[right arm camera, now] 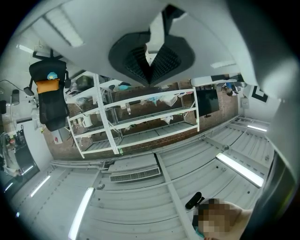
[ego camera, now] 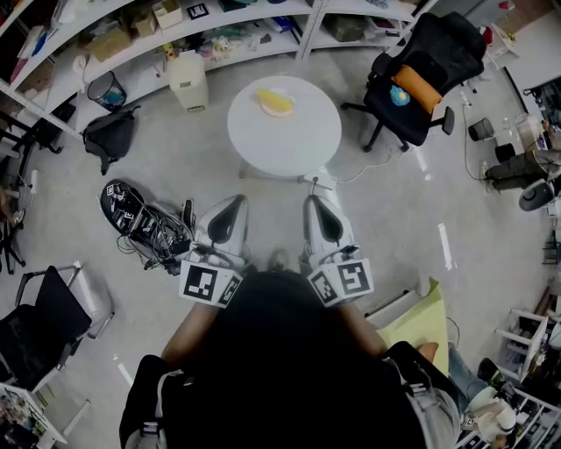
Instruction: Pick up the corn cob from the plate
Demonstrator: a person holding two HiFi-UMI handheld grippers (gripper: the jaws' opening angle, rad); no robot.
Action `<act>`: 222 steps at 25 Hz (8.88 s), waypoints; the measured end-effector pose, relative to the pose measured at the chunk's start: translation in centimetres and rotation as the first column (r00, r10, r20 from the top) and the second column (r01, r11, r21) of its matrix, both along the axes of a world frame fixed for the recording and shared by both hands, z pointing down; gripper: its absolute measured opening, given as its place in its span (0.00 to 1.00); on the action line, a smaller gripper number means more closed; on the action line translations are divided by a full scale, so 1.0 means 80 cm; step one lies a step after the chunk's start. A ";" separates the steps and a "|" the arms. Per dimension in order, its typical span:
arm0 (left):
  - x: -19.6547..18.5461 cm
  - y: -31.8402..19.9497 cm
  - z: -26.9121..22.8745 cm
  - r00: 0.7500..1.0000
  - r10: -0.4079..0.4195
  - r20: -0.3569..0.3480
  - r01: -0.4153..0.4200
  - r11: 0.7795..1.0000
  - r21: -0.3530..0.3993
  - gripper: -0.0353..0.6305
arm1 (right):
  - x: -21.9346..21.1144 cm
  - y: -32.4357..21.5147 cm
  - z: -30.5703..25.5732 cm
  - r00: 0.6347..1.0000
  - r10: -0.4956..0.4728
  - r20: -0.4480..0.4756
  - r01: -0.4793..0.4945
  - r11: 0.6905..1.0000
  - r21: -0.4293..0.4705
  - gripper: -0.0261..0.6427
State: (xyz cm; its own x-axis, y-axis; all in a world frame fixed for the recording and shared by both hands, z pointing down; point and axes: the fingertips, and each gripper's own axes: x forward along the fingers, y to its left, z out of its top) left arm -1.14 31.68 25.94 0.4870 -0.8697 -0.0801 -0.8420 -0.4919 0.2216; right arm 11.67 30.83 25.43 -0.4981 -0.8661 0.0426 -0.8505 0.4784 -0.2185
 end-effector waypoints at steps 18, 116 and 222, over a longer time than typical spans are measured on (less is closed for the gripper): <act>-0.096 -0.028 0.008 1.000 0.022 -0.010 -0.022 1.000 0.001 0.06 | -0.085 -0.020 0.008 0.999 0.046 -0.005 -0.046 0.999 -0.001 0.05; -0.039 -0.532 0.133 0.999 -0.020 -0.032 0.011 0.969 -0.245 0.06 | -0.032 -0.525 0.186 0.999 0.036 -0.013 -0.038 0.954 -0.299 0.05; -0.056 -0.600 0.349 0.989 -0.022 -0.149 -0.051 0.883 -0.466 0.06 | -0.070 -0.610 0.612 0.407 -0.780 -0.475 0.178 0.578 -0.797 0.44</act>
State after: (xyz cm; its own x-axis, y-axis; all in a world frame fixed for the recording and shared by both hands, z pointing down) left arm -5.65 -16.30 53.89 0.5141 -0.8165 0.2627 -0.7759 -0.3122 0.5481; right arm 6.10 -18.00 74.42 -0.3186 -0.1013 0.9425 -0.4569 0.8876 -0.0590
